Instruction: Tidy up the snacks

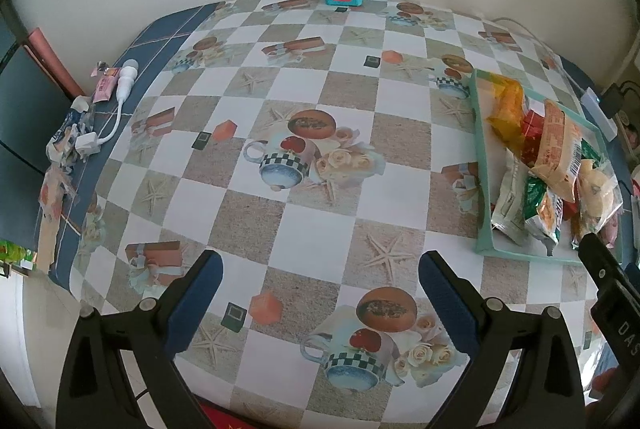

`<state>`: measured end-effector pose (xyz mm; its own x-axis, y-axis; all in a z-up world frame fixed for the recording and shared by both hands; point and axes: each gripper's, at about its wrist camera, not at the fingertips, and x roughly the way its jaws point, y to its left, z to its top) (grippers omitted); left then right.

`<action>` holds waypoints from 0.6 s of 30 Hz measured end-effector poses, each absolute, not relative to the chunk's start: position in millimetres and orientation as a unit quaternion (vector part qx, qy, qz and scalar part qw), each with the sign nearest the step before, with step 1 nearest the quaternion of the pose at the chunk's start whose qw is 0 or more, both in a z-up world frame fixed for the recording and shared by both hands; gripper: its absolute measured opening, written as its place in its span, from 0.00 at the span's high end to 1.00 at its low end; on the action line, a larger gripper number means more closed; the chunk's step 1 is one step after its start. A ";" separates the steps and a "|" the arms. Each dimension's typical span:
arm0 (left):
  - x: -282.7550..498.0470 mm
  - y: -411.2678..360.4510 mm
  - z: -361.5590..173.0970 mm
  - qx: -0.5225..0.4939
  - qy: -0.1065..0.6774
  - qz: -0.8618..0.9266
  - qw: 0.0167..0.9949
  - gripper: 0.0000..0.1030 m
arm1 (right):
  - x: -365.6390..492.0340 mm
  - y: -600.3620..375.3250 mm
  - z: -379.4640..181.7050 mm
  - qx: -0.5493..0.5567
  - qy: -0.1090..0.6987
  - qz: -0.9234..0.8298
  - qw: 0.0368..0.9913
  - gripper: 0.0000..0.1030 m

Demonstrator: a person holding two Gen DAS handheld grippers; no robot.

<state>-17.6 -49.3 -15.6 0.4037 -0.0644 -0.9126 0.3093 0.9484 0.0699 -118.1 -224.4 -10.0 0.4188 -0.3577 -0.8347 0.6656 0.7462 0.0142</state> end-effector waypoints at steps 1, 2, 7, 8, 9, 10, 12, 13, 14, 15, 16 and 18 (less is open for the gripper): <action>-17.2 -48.9 -16.0 0.114 0.535 -0.112 0.830 0.04 | -117.9 -224.0 -10.0 0.174 0.441 -0.311 0.824 0.00; -17.0 -48.7 -16.2 0.114 0.535 -0.111 0.830 0.04 | -117.9 -224.0 -10.1 0.174 0.441 -0.311 0.824 0.00; -16.5 -48.5 -16.5 0.114 0.536 -0.111 0.829 0.04 | -116.8 -223.6 -10.9 0.173 0.444 -0.310 0.823 0.00; -16.5 -48.3 -16.7 0.115 0.536 -0.111 0.829 0.04 | -116.4 -223.0 -11.1 0.172 0.444 -0.310 0.823 0.00; -16.5 -48.4 -16.7 0.114 0.536 -0.110 0.829 0.04 | -116.1 -222.9 -11.2 0.171 0.444 -0.310 0.823 0.00; -16.1 -48.2 -17.0 0.115 0.536 -0.110 0.829 0.04 | -116.0 -222.8 -11.5 0.171 0.445 -0.309 0.823 0.00; -15.9 -48.2 -17.3 0.115 0.536 -0.110 0.829 0.04 | -115.8 -222.8 -11.6 0.170 0.445 -0.309 0.823 0.00; -15.9 -48.3 -17.4 0.115 0.536 -0.110 0.829 0.04 | -115.8 -222.7 -11.6 0.170 0.445 -0.309 0.823 0.00; -16.0 -48.5 -17.3 0.115 0.536 -0.110 0.829 0.04 | -115.8 -222.7 -11.6 0.170 0.445 -0.309 0.823 0.00; -16.0 -48.4 -17.5 0.115 0.536 -0.110 0.829 0.04 | -115.7 -222.6 -11.6 0.171 0.445 -0.309 0.823 0.00; -16.0 -48.7 -17.2 0.115 0.536 -0.110 0.829 0.04 | -115.5 -222.6 -11.8 0.170 0.446 -0.309 0.823 0.00; -15.9 -48.3 -17.4 0.115 0.536 -0.110 0.829 0.04 | -115.2 -222.4 -12.4 0.170 0.446 -0.308 0.823 0.00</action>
